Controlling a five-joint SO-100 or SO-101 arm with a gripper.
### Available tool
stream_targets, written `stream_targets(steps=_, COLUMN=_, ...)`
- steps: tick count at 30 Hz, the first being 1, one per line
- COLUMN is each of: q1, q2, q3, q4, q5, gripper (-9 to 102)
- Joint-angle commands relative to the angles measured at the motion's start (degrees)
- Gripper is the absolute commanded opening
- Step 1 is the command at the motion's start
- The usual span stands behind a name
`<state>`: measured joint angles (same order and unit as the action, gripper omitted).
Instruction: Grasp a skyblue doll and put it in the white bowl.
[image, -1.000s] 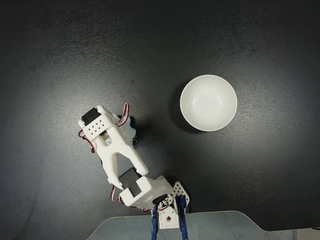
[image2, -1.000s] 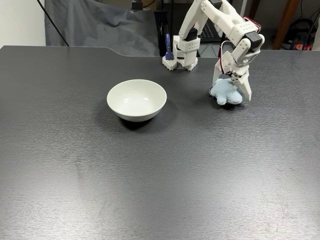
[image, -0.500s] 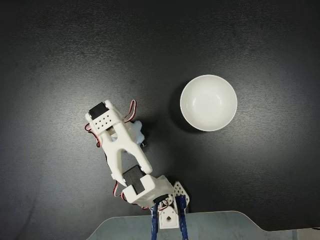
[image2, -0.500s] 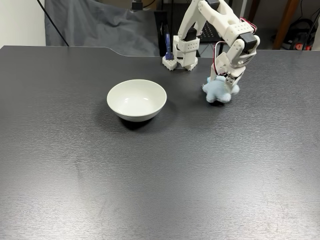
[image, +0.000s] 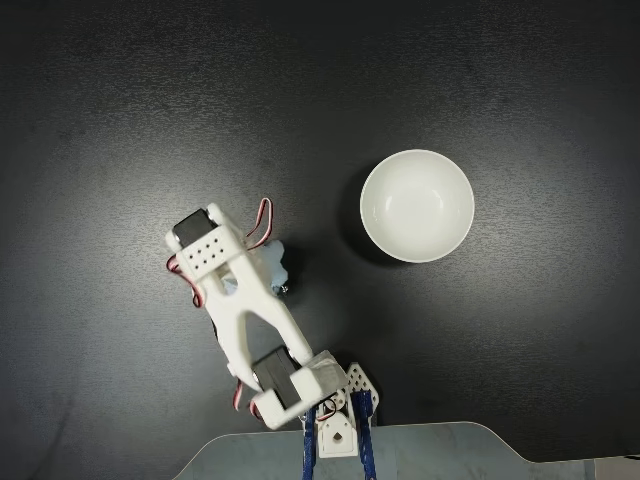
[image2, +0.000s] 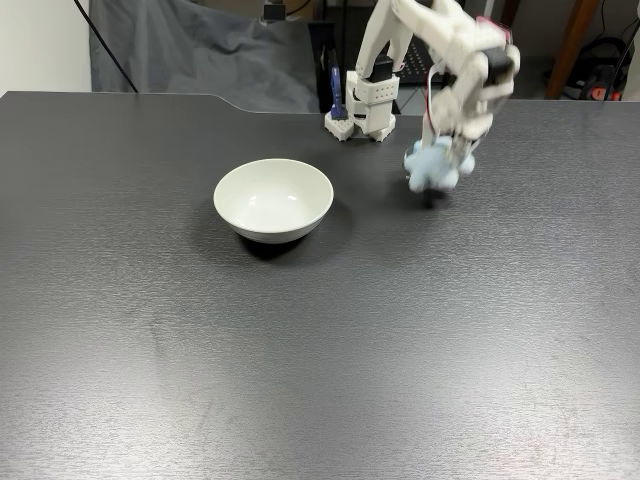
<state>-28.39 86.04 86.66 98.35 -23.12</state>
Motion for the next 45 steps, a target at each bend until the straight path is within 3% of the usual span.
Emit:
stream_targets(steps=1, q1=0.6, q2=23.6, q3=-6.9, q4=3.3, q5=0.4, gripper=-1)
stream_targets(steps=5, q1=3.2, q2=29.4, q3=-7.2, q4=3.2, q5=0.4, gripper=-1)
stream_targets(steps=15, q1=39.0, q2=30.7, q3=-7.2, q4=3.0, q5=0.4, gripper=-1)
stream_targets(steps=22, q1=51.8, q2=26.6, q3=-7.2, q4=-5.0, q5=0.4, gripper=-1)
stream_targets(steps=35, q1=57.0, q2=17.0, q3=-7.2, q4=-18.9, q5=0.4, gripper=-1)
stream_targets(steps=45, q1=61.2, q2=12.0, q3=-6.5, q4=-20.6, q5=0.5, gripper=-1)
